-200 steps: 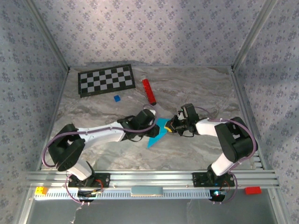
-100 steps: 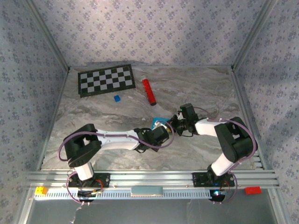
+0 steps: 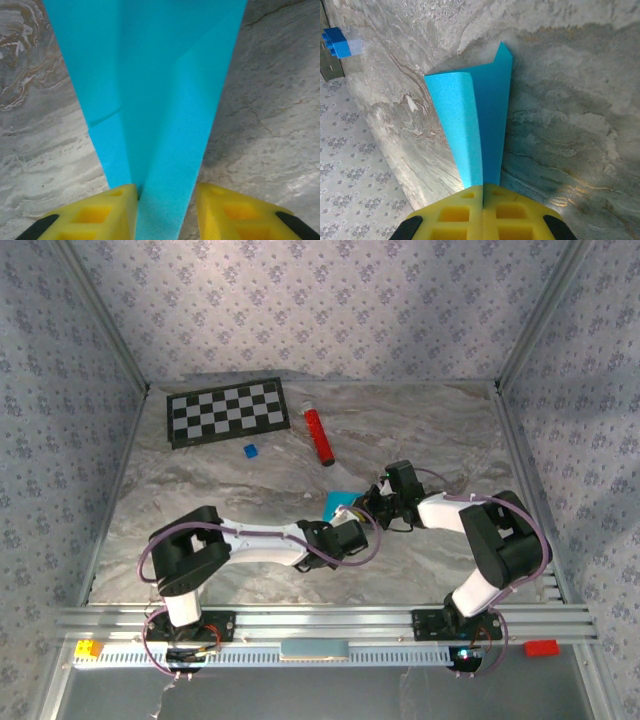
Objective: Fold a paper plane with a square sheet of paper (pick it up from the middle)
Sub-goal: Fold the wing for the fifth time at the center of the table.
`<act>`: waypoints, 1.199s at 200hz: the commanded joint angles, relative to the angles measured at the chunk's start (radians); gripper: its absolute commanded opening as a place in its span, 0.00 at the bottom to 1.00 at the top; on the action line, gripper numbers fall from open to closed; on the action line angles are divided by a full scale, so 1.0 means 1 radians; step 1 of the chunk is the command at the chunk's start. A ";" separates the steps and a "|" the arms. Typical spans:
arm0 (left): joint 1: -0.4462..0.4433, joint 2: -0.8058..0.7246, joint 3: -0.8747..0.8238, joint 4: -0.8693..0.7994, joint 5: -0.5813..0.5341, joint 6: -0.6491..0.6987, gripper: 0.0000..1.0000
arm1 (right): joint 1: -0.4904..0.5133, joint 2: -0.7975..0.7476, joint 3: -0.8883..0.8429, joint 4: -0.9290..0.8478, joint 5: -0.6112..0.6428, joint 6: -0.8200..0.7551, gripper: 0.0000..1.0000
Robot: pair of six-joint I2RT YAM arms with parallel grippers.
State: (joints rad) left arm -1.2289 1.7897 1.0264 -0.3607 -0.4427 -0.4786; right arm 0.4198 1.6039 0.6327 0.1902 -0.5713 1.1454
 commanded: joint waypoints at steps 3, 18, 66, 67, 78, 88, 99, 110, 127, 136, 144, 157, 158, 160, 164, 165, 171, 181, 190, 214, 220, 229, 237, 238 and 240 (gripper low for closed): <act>-0.010 0.009 0.021 -0.034 -0.044 0.012 0.32 | 0.006 -0.028 0.019 -0.028 -0.001 0.017 0.04; -0.010 0.012 0.022 -0.039 -0.053 0.009 0.29 | 0.006 -0.027 0.018 -0.027 -0.001 0.017 0.04; -0.014 -0.006 0.004 -0.020 -0.059 0.014 0.18 | 0.001 -0.032 0.010 -0.035 -0.001 0.015 0.05; -0.014 -0.006 0.004 -0.020 -0.059 0.014 0.18 | 0.001 -0.033 0.011 -0.035 -0.002 0.014 0.05; -0.014 -0.004 0.004 -0.021 -0.059 0.015 0.16 | -0.003 -0.033 0.010 -0.034 -0.003 0.014 0.05; -0.015 -0.003 0.005 -0.021 -0.059 0.016 0.15 | -0.005 -0.034 0.007 -0.034 -0.005 0.013 0.05; -0.015 -0.001 0.005 -0.022 -0.058 0.016 0.14 | -0.006 -0.037 0.005 -0.034 -0.006 0.013 0.05; -0.014 0.000 0.006 -0.024 -0.057 0.015 0.13 | -0.007 -0.040 0.003 -0.035 -0.005 0.011 0.05; -0.015 0.004 0.007 -0.027 -0.061 0.011 0.10 | -0.007 -0.048 0.001 -0.037 -0.003 0.007 0.07; -0.014 0.002 0.005 -0.027 -0.060 0.008 0.08 | -0.009 -0.055 0.000 -0.043 0.002 0.002 0.08; -0.014 0.001 0.001 -0.021 -0.058 0.005 0.07 | -0.009 -0.063 0.002 -0.053 0.006 -0.006 0.10; -0.014 0.000 0.001 -0.017 -0.052 0.002 0.06 | -0.011 -0.079 0.005 -0.084 0.023 -0.025 0.13; -0.014 0.000 0.001 -0.017 -0.051 0.002 0.06 | -0.010 -0.080 0.004 -0.086 0.025 -0.027 0.13; -0.014 0.001 0.001 -0.016 -0.051 0.002 0.06 | -0.011 -0.082 0.004 -0.091 0.027 -0.031 0.13; -0.015 0.002 0.003 -0.015 -0.050 -0.001 0.05 | -0.012 -0.086 0.005 -0.102 0.032 -0.040 0.14; -0.015 0.002 0.002 -0.015 -0.049 -0.001 0.05 | -0.012 -0.088 0.006 -0.106 0.033 -0.041 0.14; -0.015 0.002 0.002 -0.012 -0.048 -0.003 0.05 | -0.013 -0.095 0.008 -0.125 0.042 -0.053 0.15; -0.014 0.002 0.000 -0.003 -0.043 -0.008 0.05 | -0.018 -0.110 0.008 -0.156 0.060 -0.072 0.17; -0.012 0.004 0.000 0.003 -0.035 -0.013 0.05 | -0.022 -0.122 0.006 -0.181 0.073 -0.087 0.18; -0.008 0.013 -0.002 0.017 -0.015 -0.036 0.05 | -0.042 -0.145 -0.009 -0.215 0.085 -0.108 0.20; -0.006 0.013 -0.007 0.025 -0.011 -0.043 0.07 | -0.047 -0.149 -0.014 -0.216 0.084 -0.109 0.21; -0.004 0.008 -0.019 0.043 0.006 -0.052 0.09 | -0.056 -0.158 -0.025 -0.215 0.083 -0.110 0.21; 0.003 0.005 -0.030 0.062 0.029 -0.055 0.10 | -0.062 -0.167 -0.032 -0.217 0.083 -0.112 0.22; 0.003 0.004 -0.031 0.065 0.032 -0.056 0.11 | -0.063 -0.167 -0.034 -0.218 0.083 -0.113 0.22; 0.005 0.005 -0.033 0.069 0.038 -0.056 0.11 | -0.066 -0.169 -0.036 -0.220 0.084 -0.113 0.22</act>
State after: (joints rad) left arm -1.2362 1.7897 1.0222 -0.3378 -0.4568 -0.5022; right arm 0.3740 1.4673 0.6250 0.0288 -0.5102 1.0676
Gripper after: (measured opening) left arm 0.087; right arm 0.214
